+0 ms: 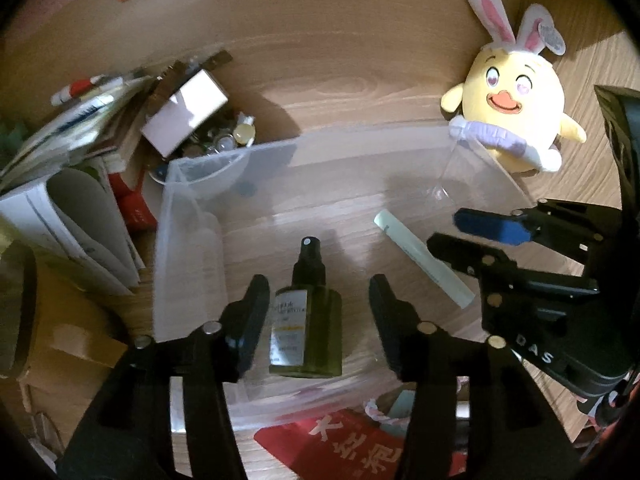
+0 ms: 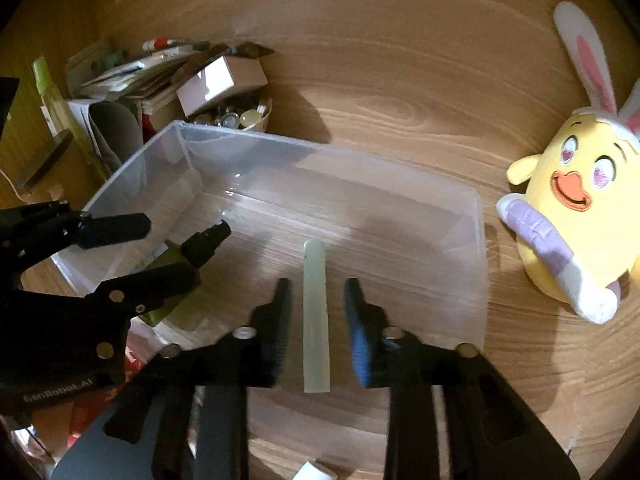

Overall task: Organize objects
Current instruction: 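Carry the green bottle and pale green tube into the clear box, releasing both, then grasp the pink cosmetic tube with the right tool while the left tool grasps the clear square item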

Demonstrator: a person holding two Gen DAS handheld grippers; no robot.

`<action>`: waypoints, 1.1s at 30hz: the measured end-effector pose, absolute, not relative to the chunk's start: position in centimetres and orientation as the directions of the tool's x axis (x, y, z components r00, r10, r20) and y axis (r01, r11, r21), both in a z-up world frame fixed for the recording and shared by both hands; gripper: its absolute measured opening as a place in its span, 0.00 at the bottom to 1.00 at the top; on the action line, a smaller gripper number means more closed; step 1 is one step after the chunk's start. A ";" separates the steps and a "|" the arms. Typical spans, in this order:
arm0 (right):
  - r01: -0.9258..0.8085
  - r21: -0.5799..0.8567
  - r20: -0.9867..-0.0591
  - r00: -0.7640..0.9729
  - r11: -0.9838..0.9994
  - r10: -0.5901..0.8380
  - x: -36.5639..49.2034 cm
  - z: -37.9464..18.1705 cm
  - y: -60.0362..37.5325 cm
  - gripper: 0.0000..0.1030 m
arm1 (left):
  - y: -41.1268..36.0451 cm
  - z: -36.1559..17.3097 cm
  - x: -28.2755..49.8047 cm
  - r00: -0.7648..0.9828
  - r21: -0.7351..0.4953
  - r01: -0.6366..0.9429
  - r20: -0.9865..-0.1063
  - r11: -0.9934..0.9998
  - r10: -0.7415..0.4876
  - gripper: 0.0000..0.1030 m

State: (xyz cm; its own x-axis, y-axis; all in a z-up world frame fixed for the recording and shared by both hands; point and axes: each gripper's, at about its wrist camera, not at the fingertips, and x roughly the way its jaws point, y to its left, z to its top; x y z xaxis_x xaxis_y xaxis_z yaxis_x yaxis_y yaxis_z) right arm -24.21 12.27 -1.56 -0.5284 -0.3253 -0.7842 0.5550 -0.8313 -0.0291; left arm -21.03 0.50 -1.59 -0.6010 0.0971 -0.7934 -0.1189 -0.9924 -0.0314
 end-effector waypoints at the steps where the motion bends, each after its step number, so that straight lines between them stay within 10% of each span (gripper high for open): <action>1: 0.552 -0.037 -0.777 -0.540 -0.833 -0.323 -23.9 -1.3 12.4 0.35 | 0.5 -1.3 -20.9 -0.607 -0.029 -0.118 -0.789 -0.993 0.096 0.54; 15: 0.526 -0.092 -0.648 -0.676 -0.845 -0.350 -17.2 3.3 14.2 0.77 | -1.5 3.3 -15.3 -0.718 -0.012 -0.086 -0.693 -0.996 0.070 0.88; 33: 0.491 0.019 -0.661 -0.648 -0.871 -0.379 -10.8 1.6 19.7 0.78 | -4.9 1.9 -7.3 -0.725 0.002 -0.016 -0.688 -1.000 0.010 0.94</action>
